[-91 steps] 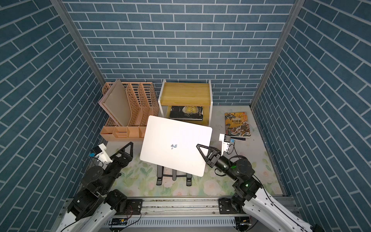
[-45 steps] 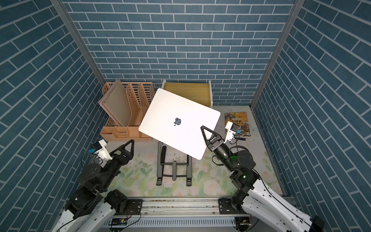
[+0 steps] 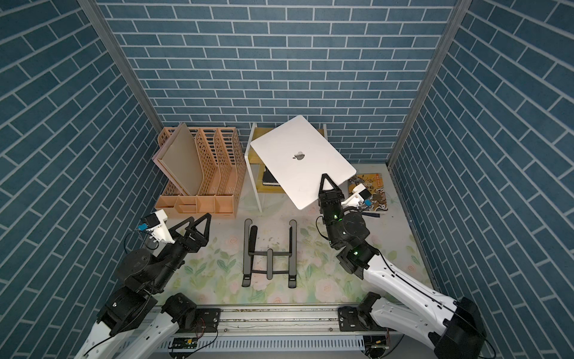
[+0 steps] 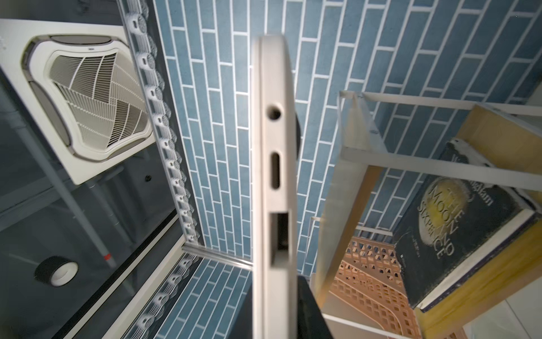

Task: Close the laptop lid and set it aside
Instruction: Place the laptop on the shelf.

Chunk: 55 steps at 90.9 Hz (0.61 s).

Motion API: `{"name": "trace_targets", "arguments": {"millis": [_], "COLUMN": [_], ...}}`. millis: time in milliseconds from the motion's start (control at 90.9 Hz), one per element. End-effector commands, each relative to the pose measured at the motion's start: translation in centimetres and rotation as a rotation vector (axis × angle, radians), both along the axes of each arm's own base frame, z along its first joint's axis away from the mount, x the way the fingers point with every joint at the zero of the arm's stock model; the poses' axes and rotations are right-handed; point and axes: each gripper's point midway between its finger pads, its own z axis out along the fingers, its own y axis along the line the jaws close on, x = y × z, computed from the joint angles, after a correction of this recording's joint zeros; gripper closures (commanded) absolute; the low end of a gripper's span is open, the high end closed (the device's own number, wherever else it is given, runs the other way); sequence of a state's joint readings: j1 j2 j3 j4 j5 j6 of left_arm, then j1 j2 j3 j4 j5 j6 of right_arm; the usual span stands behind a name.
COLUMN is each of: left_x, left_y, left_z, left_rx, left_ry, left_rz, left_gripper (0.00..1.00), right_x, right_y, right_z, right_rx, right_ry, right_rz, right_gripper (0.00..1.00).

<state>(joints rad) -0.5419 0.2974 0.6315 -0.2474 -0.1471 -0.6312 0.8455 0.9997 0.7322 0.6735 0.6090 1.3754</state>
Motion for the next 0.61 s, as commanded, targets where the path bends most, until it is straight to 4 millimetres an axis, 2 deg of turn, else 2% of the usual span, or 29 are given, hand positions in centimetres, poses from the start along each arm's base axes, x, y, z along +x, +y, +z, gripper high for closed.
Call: {"name": "trace_targets", "arguments": {"millis": [0,594], "left_x": [-0.7,-1.1], "left_y": [-0.1,1.0], "left_z": [1.4,1.3], "left_rx": [-0.007,-0.020], "left_ry": [-0.050,-0.035], "left_rz": [-0.026,0.018], "left_gripper": [0.00,0.00], "right_x": [-2.0,1.5], "right_y": [-3.0,1.9], "right_z": [8.1,6.0], "right_rx": [0.419,0.488], "right_ry": [-0.147,-0.027], "right_rz": [-0.025,-0.219], "right_gripper": [1.00,1.00]}}
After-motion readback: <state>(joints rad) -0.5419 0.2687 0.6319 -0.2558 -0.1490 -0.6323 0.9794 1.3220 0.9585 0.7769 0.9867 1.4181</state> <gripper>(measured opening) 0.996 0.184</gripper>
